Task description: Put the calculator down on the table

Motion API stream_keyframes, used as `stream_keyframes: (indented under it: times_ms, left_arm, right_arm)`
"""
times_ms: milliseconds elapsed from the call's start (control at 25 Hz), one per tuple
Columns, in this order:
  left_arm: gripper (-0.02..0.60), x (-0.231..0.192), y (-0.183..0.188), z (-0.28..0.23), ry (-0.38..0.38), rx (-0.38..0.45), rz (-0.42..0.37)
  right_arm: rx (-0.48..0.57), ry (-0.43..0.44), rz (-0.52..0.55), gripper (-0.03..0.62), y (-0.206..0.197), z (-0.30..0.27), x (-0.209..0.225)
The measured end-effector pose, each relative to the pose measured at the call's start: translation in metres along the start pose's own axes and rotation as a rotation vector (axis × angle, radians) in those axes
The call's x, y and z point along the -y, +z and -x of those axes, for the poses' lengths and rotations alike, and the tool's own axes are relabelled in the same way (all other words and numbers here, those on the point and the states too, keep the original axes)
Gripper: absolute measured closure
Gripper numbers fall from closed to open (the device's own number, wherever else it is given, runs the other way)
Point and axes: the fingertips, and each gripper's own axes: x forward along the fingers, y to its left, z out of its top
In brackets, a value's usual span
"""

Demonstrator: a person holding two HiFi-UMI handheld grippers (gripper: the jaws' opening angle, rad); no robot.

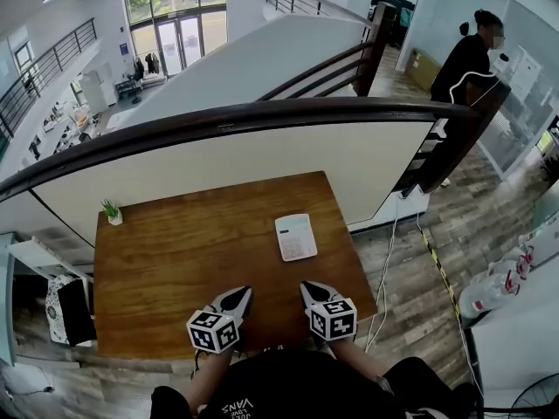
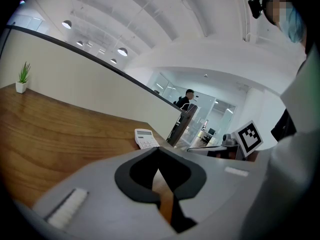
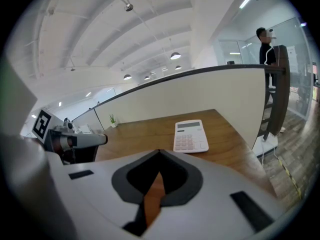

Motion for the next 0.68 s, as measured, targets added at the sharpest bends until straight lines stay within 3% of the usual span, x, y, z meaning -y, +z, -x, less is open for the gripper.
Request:
stream_keyframes:
  times_ms: [680]
  left_arm:
    - [0.572, -0.031, 0.001, 0.017, 0.009, 0.018, 0.014]
  right_arm:
    - [0.018, -0.024, 0.016, 0.582, 0.007, -0.019, -0.018]
